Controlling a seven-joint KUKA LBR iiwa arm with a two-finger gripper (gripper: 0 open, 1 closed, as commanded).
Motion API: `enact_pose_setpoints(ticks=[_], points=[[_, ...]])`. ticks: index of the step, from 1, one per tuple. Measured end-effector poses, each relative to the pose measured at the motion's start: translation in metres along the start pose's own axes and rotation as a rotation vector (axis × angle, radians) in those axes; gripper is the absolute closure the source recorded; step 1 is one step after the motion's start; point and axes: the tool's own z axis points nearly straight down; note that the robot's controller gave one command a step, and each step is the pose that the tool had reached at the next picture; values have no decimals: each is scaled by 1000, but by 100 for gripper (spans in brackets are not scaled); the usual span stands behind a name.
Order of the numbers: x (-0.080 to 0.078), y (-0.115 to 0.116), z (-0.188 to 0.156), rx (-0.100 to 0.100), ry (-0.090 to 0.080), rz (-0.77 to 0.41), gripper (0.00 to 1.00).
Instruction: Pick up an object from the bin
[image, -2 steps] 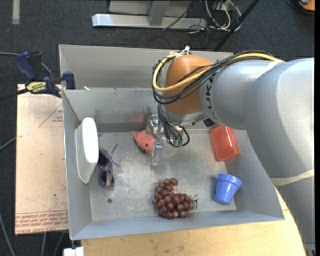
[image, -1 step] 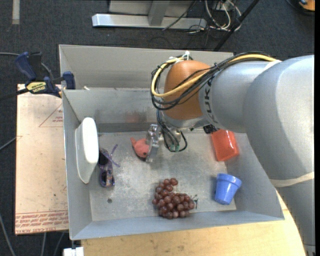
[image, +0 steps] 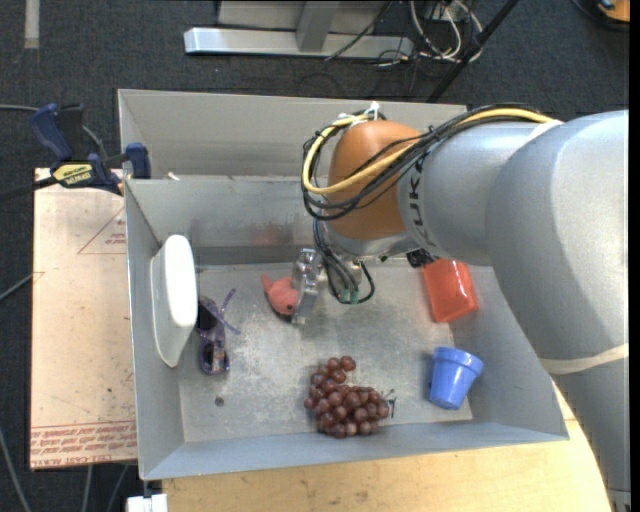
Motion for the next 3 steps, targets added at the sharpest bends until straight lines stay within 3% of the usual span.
enact_pose_setpoints(ticks=[1,2,3], points=[[-4,-2,-38,3,11,-7,100],[-11,6,-65,-1,-7,-33,100],[6,18,-232,-1,-2,-158,100]])
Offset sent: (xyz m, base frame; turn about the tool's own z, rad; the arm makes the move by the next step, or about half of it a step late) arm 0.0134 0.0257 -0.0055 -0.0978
